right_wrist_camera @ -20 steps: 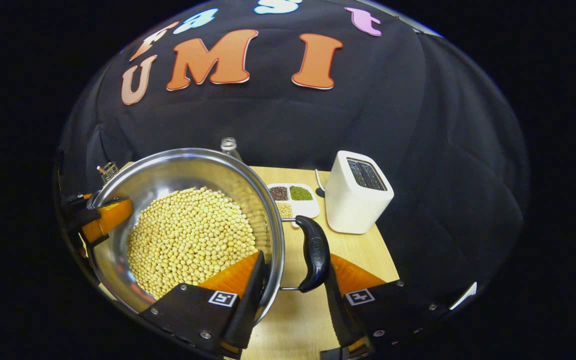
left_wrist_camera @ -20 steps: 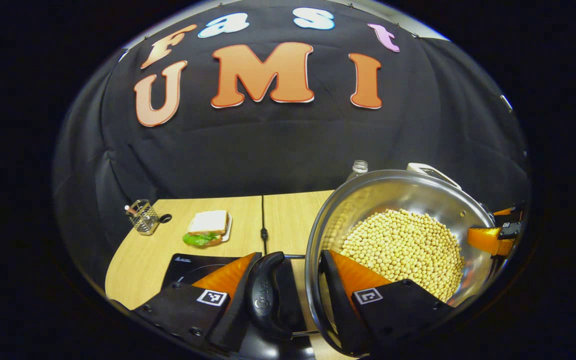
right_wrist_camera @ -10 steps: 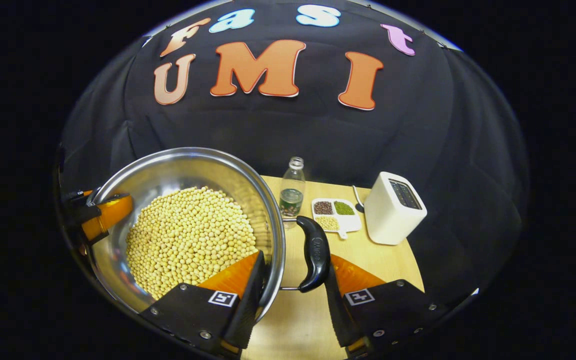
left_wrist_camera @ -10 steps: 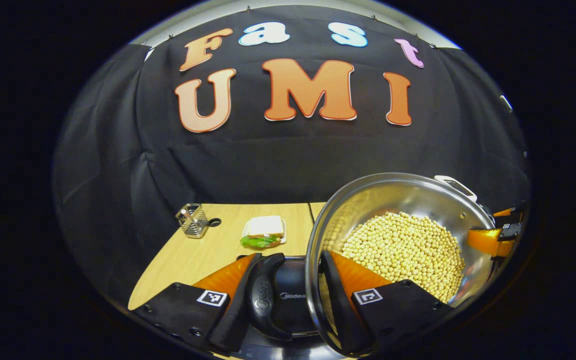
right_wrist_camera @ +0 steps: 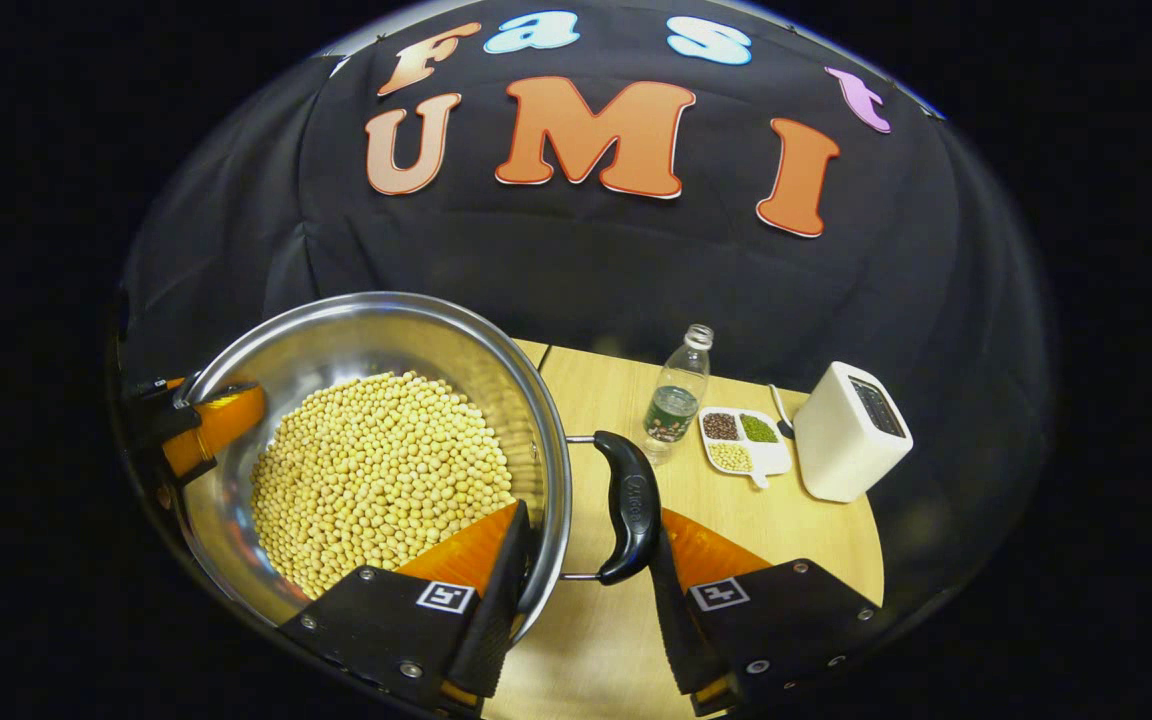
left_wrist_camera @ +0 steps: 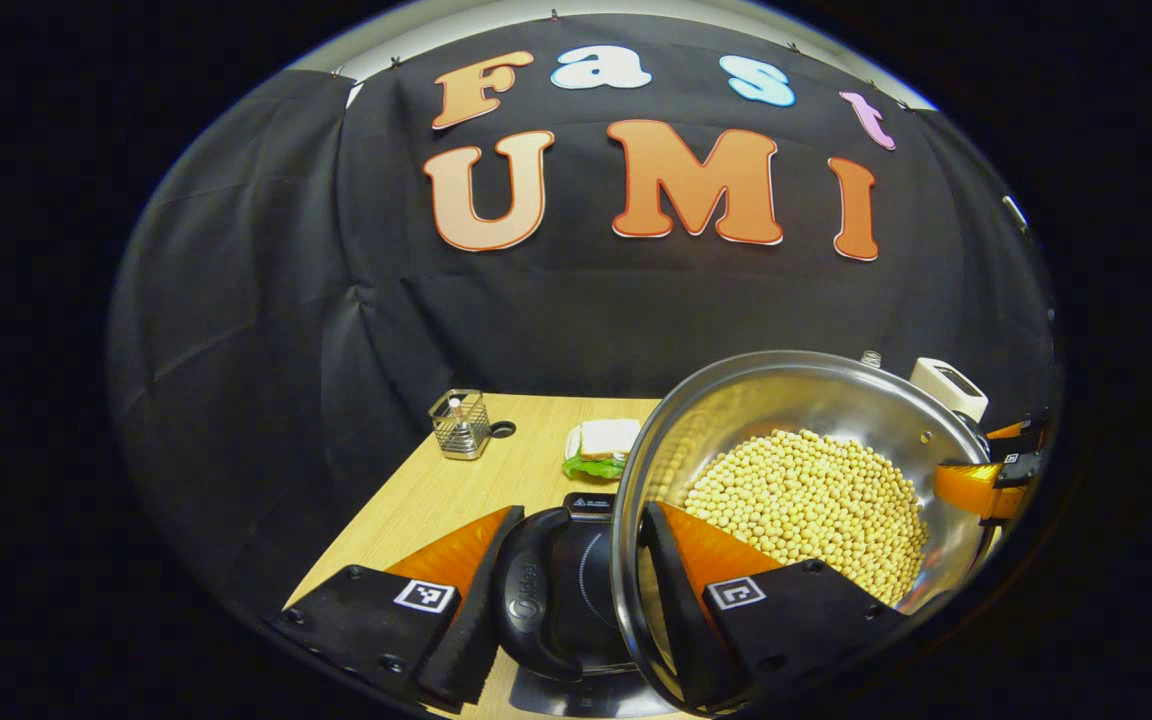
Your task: First push the handle of the pot to place it horizontally, then grasp the pot with both hands and set it on the induction cooktop.
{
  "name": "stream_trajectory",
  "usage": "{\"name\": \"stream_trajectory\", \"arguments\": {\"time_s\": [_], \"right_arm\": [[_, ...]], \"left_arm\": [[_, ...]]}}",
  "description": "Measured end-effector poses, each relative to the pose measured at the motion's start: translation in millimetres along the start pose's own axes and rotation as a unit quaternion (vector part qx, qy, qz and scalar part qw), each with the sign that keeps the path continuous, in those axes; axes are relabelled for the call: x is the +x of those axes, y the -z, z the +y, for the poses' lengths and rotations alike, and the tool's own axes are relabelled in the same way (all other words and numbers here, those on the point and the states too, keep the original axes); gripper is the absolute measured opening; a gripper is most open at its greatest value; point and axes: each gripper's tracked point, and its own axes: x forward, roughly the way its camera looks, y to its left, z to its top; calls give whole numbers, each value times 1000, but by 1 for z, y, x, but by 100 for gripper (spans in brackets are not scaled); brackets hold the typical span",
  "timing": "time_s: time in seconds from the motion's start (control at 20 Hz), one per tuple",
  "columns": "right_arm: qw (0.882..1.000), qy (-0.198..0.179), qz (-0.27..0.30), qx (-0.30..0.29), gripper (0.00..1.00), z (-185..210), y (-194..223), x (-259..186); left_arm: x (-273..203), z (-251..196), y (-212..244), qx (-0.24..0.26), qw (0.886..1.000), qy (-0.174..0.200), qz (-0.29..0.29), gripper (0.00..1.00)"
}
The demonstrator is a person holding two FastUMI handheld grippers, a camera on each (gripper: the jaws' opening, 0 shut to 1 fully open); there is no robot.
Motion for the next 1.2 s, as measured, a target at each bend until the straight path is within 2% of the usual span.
{"name": "stream_trajectory", "arguments": {"time_s": [0.15, 0.45, 0.6, 0.75, 0.8, 0.9, 1.05, 1.1, 1.2], "right_arm": [[1000, -6, 7, -6, 64, 1, -2, 5], [1000, -11, 25, -10, 64, 1, -10, 13], [1000, -10, 25, -11, 64, -3, -11, 14], [999, -8, 37, -15, 64, 3, -12, 17], [999, -8, 38, -16, 64, 7, -14, 20], [999, -8, 43, -15, 64, 9, -11, 24], [999, -9, 52, -12, 64, 7, -10, 28], [998, -8, 53, -12, 64, 7, -11, 31], [998, -6, 56, -14, 64, 10, -12, 30]], "left_arm": [[5, 17, 8, -4, 1000, -8, 5, 80], [28, 34, 42, -22, 999, -11, 35, 74], [36, 44, 52, -30, 999, -15, 39, 77], [40, 41, 63, -38, 998, -12, 55, 77], [42, 41, 64, -39, 997, -12, 58, 75], [44, 42, 66, -34, 998, -13, 59, 77], [44, 39, 64, -27, 998, -11, 62, 75], [45, 39, 64, -26, 998, -10, 62, 77], [48, 39, 69, -29, 997, -7, 65, 75]]}}
